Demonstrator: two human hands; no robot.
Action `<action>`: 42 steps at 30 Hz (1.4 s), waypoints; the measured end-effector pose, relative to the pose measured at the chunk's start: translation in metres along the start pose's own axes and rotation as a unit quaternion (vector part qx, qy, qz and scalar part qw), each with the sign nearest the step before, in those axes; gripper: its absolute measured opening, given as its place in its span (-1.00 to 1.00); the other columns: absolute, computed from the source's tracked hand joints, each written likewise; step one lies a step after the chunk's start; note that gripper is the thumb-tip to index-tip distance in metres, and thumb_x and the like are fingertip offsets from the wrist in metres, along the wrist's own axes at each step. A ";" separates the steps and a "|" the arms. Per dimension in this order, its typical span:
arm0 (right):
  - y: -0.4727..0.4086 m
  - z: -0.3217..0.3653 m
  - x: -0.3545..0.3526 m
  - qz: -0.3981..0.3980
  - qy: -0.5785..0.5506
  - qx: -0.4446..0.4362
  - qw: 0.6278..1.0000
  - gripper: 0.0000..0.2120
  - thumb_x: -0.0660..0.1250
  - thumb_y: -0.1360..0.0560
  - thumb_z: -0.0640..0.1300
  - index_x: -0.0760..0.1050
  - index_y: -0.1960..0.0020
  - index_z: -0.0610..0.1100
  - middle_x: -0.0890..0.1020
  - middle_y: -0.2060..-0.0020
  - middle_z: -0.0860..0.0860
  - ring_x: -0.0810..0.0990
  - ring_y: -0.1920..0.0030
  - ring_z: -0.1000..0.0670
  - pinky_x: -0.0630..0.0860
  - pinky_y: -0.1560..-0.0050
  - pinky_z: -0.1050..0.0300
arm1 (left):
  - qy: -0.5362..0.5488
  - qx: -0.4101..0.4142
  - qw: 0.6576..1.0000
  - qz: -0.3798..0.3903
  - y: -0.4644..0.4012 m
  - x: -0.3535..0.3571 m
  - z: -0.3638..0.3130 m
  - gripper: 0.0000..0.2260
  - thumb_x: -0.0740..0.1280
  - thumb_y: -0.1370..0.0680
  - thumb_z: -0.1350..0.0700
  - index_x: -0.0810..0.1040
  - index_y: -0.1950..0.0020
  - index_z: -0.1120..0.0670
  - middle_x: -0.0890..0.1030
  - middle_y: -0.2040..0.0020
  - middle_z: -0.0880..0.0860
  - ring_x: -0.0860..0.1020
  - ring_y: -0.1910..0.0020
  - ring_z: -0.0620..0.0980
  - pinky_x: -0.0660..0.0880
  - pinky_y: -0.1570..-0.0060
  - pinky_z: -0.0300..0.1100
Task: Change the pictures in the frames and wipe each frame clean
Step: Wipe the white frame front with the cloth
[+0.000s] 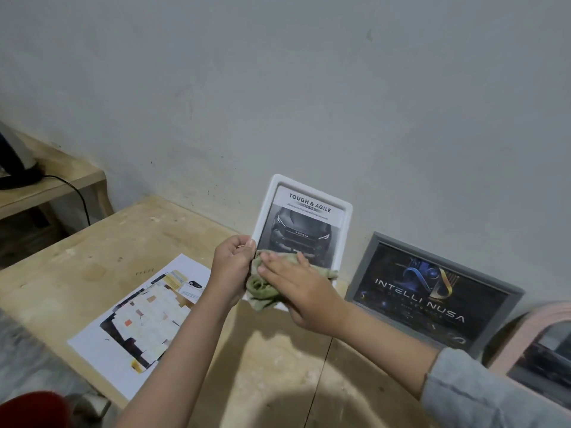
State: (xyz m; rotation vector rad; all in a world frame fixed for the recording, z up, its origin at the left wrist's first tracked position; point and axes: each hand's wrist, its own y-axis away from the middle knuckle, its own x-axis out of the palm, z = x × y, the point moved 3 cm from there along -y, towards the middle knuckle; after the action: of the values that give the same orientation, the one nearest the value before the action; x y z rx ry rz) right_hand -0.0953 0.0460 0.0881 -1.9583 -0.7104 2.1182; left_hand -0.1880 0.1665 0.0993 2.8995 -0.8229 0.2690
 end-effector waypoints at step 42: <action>-0.073 -0.081 -0.084 -0.109 0.249 -0.038 0.962 -0.60 0.04 -0.56 -0.32 0.50 -0.29 -0.18 0.55 -0.26 -0.11 0.51 0.21 -0.18 0.53 0.31 -0.03 | -0.211 0.085 0.972 -0.067 0.002 0.018 -0.001 -0.85 0.31 -0.55 0.06 0.51 0.15 0.13 0.56 0.26 0.05 0.51 0.24 0.05 0.38 0.21 -0.15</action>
State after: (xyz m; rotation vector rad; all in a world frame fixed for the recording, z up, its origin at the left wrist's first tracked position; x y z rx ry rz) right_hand -0.0202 0.0916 0.1939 -2.2040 -0.8599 1.4067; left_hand -0.1738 0.1558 0.1037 3.2088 -0.6759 -0.3175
